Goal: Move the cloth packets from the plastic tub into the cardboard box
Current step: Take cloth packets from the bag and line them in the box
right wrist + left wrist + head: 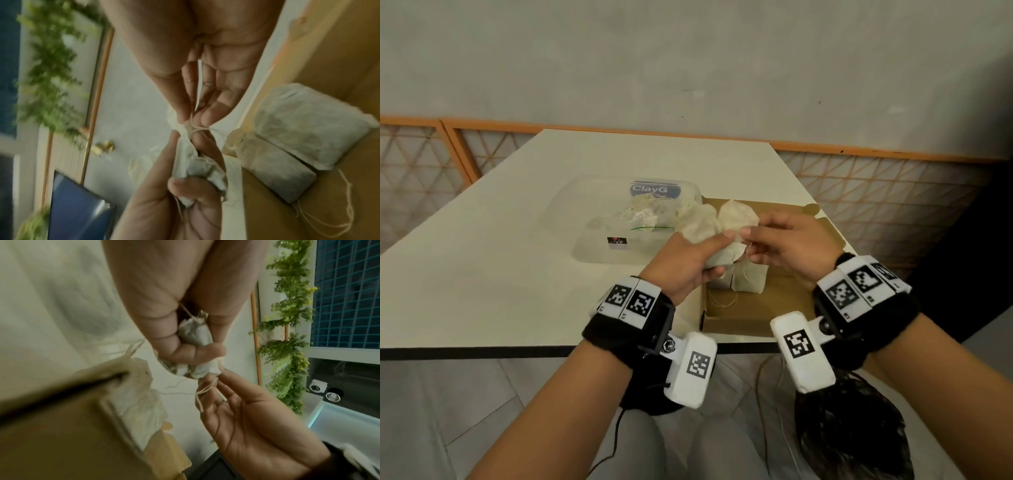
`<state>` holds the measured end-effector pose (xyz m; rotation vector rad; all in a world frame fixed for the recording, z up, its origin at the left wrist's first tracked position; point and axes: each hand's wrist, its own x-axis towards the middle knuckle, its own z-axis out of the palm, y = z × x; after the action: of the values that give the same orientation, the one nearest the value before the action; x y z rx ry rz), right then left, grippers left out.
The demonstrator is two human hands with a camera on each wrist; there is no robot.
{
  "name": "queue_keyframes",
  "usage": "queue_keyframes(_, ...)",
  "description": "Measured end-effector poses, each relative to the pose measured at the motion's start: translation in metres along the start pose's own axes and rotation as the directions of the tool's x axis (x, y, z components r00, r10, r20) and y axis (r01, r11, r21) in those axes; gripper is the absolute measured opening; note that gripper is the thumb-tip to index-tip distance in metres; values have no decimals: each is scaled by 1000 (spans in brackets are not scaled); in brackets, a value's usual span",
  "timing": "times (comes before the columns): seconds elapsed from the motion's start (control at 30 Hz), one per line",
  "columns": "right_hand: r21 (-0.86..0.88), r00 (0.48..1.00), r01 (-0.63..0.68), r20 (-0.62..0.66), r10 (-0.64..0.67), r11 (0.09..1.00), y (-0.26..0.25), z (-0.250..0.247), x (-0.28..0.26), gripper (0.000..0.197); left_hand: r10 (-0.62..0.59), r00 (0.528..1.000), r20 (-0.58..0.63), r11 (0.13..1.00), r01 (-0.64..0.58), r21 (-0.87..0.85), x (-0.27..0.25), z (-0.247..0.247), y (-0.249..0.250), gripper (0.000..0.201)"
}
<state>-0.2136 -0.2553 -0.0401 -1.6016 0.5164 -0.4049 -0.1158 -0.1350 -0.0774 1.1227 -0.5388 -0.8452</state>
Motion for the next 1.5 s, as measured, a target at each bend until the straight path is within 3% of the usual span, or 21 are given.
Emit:
queue_keyframes(0.13,221,998,-5,-63,19,975,17,-24,-9,5,-52,996,72,994,45,96,11,19,2,16)
queue_keyframes(0.3,190,979,96,-197,-58,977,44,-36,-14,7,-99,987,127,969,67,236,16,25,-10,12)
queue_keyframes(0.47,295,943,176,-325,-75,939,59,-44,-15,14,-74,995,64,996,71,59,17,20,-11,3)
queue_keyframes(0.6,290,952,166,-296,-77,943,64,-43,-15,6,-49,999,17,995,48,83,20,18,-15,7)
queue_keyframes(0.73,184,963,161,-243,-114,970,65,-41,-16,3,-36,994,103,979,15,203,20,22,-18,11)
queue_keyframes(0.87,195,968,195,-194,-157,961,62,-41,-17,10,-12,981,192,926,-61,371,19,23,-18,6)
queue_keyframes(0.93,193,969,202,-182,-167,960,62,-40,-18,12,-18,983,181,902,-62,427,21,22,-20,5)
queue_keyframes(1.1,246,973,183,-181,-140,952,66,-43,-13,8,5,993,117,913,-53,405,23,21,-23,8)
queue_keyframes(1.2,247,976,168,-178,-125,954,69,-43,-10,20,19,994,106,918,-60,393,24,20,-24,9)
queue_keyframes(1.3,284,973,177,-195,-124,942,70,-43,-10,15,14,996,88,914,-49,403,23,22,-25,15)
queue_keyframes(1.5,177,965,186,-216,-146,966,67,-41,-12,6,6,996,87,887,-45,460,21,27,-25,23)
